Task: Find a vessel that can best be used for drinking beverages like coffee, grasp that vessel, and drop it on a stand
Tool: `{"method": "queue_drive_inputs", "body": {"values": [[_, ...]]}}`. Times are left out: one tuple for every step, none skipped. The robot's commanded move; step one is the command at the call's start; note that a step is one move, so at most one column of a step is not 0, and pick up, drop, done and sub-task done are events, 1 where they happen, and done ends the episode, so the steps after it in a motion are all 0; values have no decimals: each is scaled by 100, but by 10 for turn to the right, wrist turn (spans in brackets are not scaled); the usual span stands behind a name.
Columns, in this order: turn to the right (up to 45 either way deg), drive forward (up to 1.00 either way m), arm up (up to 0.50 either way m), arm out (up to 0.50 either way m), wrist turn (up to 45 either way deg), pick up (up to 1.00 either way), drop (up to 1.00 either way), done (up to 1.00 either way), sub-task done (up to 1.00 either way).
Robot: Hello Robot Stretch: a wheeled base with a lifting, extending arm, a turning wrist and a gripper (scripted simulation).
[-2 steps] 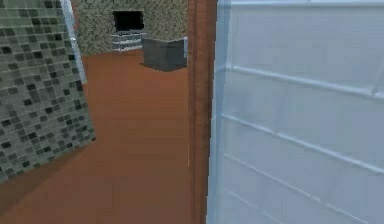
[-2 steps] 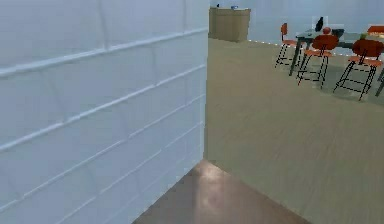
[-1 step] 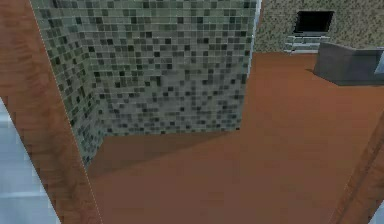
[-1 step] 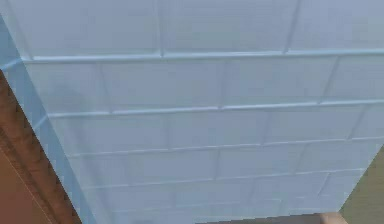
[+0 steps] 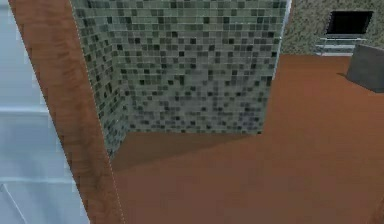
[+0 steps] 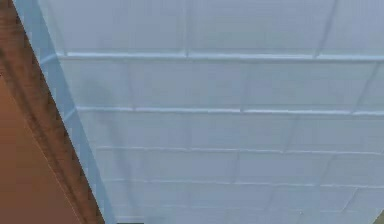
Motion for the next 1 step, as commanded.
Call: {"method": "queue_drive_inputs", "body": {"values": [[0, 45, 0, 0, 0, 0, 0, 0, 0]]}}
